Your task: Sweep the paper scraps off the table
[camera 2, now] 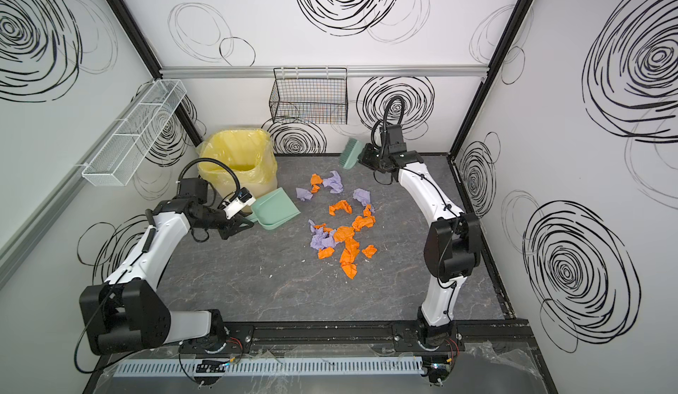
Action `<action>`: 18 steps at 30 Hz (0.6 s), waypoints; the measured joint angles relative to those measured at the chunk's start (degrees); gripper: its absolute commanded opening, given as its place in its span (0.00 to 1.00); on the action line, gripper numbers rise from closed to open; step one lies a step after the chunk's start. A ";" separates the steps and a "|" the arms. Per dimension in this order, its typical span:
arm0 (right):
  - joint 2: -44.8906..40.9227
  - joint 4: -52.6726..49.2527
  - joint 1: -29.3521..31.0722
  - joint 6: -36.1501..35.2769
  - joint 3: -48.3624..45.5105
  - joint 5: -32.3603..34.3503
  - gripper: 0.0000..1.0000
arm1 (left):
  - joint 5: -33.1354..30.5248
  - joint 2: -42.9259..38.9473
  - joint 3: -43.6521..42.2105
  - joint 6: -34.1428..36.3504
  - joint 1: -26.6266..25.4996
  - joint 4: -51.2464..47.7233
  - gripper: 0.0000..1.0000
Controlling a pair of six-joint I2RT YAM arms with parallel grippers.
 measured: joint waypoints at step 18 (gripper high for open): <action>32.61 13.55 6.14 24.85 15.93 -7.17 0.00 | 0.20 -1.70 -0.24 -0.13 0.72 -0.09 0.00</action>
